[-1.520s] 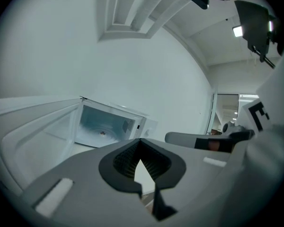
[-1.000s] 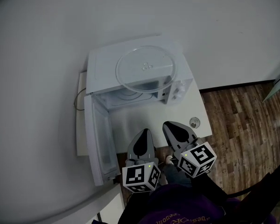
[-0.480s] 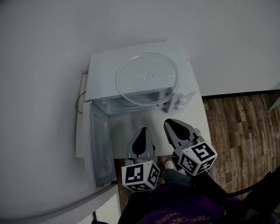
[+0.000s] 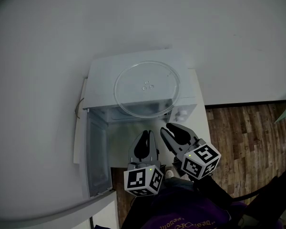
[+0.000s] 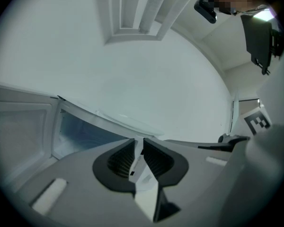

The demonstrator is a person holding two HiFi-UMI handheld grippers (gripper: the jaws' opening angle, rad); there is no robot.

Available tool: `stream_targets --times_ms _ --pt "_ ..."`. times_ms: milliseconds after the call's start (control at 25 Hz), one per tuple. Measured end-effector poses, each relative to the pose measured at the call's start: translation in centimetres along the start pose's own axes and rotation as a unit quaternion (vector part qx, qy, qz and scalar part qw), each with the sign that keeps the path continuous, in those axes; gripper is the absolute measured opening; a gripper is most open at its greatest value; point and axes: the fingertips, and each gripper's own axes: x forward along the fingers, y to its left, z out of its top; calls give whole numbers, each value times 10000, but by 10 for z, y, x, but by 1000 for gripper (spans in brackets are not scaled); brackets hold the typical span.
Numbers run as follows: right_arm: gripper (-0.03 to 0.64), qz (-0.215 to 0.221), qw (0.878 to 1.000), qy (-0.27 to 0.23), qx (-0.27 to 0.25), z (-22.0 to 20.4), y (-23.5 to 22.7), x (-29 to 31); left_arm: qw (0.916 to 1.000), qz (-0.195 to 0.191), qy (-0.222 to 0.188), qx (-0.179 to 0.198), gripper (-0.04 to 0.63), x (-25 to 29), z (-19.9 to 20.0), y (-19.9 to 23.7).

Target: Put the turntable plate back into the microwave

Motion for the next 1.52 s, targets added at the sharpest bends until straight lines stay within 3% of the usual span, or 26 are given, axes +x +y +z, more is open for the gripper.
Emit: stream_targets --times_ms 360,640,880,1440,1520 --pt "129 161 9982 -117 567 6 -12 9 9967 -182 -92 -787 183 18 12 13" --pt "155 -48 9920 -390 1202 19 -24 17 9881 -525 27 -1446 254 36 24 23" --pt "163 -162 9872 -492 1506 21 -29 25 9767 -715 183 -2017 258 50 20 35" --pt "163 -323 9790 -670 1899 26 -35 41 9649 -1218 373 -2296 253 75 26 43" --pt "161 -288 9774 -668 1983 25 -36 43 9634 -1294 392 -2315 229 77 26 44"
